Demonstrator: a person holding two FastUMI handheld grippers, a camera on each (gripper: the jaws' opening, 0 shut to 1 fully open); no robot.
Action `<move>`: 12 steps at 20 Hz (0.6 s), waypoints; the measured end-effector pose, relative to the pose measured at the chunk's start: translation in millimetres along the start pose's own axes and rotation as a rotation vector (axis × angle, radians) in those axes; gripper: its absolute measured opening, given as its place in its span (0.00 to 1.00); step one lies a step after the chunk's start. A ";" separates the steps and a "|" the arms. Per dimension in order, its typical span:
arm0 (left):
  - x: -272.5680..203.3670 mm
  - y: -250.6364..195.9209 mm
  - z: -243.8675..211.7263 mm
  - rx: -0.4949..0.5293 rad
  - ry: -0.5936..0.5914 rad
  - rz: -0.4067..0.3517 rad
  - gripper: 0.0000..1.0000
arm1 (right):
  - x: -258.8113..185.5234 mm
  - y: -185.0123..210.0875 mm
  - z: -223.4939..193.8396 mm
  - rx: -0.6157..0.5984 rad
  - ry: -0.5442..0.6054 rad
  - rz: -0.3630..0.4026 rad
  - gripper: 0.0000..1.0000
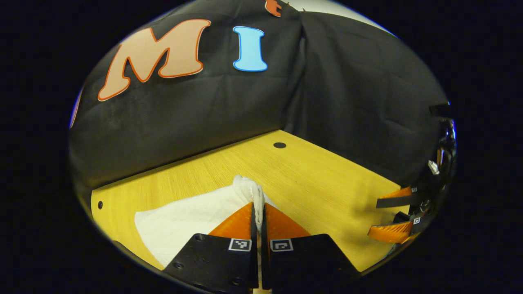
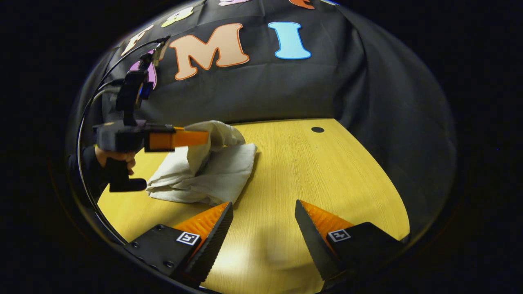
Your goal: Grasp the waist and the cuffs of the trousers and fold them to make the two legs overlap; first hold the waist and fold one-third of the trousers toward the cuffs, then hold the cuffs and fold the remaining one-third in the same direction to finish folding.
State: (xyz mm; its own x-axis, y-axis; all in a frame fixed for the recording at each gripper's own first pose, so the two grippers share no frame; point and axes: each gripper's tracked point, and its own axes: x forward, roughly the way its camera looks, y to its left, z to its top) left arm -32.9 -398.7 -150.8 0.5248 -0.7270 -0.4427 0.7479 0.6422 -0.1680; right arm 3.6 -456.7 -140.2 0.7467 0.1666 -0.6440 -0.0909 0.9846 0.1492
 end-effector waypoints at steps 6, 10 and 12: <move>-27.7 -26.1 3.3 0.014 -0.057 -0.041 0.60 | 3.2 15.6 37.4 -0.030 -0.064 0.030 0.94; -76.1 4.5 18.7 0.000 -0.138 0.042 0.96 | -3.4 41.7 91.2 -0.022 -0.188 0.024 0.98; -105.7 28.2 23.5 -0.025 -0.170 0.110 0.96 | -9.7 59.8 121.0 -0.009 -0.257 0.029 0.98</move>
State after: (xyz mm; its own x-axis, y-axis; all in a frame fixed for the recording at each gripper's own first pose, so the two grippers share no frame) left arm -57.7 -309.4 -88.1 0.6654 -0.6813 -0.3051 0.6729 0.7244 -0.1499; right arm 70.6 -405.8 -34.2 0.8863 0.1773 -0.4278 -0.1202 0.9802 0.1571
